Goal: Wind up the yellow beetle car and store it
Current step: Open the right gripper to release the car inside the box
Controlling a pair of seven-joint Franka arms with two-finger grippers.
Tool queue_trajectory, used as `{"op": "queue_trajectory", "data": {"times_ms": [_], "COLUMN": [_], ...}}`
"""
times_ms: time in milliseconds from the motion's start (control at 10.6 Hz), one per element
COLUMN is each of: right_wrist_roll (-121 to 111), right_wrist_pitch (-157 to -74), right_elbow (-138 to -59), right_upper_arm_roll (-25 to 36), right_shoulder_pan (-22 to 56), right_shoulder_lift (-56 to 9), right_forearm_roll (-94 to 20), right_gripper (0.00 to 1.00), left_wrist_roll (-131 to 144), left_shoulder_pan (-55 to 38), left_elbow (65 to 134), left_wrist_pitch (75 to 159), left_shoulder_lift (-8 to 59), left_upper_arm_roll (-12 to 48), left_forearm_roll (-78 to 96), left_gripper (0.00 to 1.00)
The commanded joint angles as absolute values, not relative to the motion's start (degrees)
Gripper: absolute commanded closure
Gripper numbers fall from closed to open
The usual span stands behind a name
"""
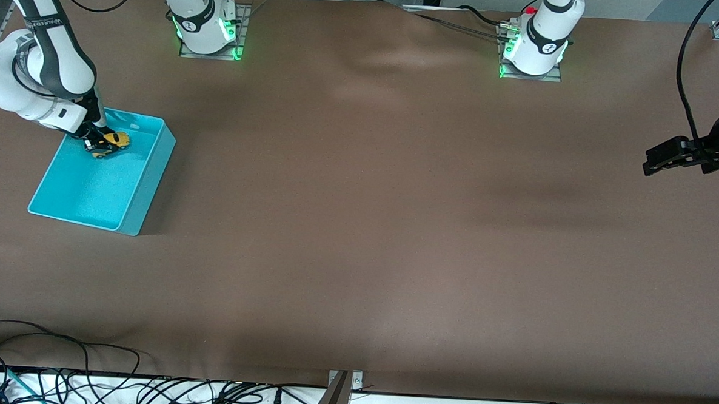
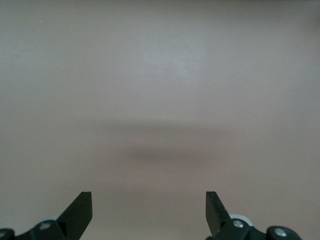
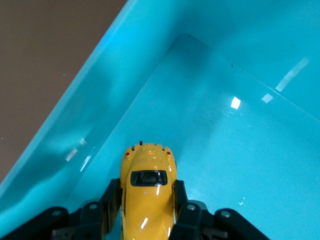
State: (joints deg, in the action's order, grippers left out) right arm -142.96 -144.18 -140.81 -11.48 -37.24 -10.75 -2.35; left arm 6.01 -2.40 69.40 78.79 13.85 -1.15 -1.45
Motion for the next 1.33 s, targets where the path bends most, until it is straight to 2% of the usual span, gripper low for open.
{"op": "queue_trajectory", "data": {"times_ms": [0,379,758,1232], "right_wrist_roll": [-144.84,-144.06,-139.68,-114.59], "right_wrist_pitch": [-144.15,-141.25,-135.80,-127.27], "right_elbow": [-140.80,-140.19,-138.78,-126.76], "right_upper_arm_roll": [-12.48,-12.66,-17.22,-17.14], "right_shoulder_pan": [-38.76,-38.76,-38.32,-32.54], "right_shoulder_lift": [-10.37,-9.15,-4.58,-3.69], "right_forearm_roll": [-5.70,-8.17,-8.79,-8.61], "right_gripper": [0.01,0.00,0.00,0.00], "left_wrist_roll": [5.19,5.19,5.19,5.19], "left_shoulder_pan": [-2.81,-3.16,-3.25,-3.25], "left_elbow": [70.14,70.14,70.05,69.96], "left_wrist_pitch": [78.93,78.93,79.01,79.10], "left_shoulder_lift": [12.92,12.92,12.92,13.01], "left_upper_arm_roll": [-1.67,-1.67,-1.50,-1.49], "left_forearm_roll": [0.18,0.18,0.18,0.18], "left_gripper": [0.00,0.00,0.00,0.00]}}
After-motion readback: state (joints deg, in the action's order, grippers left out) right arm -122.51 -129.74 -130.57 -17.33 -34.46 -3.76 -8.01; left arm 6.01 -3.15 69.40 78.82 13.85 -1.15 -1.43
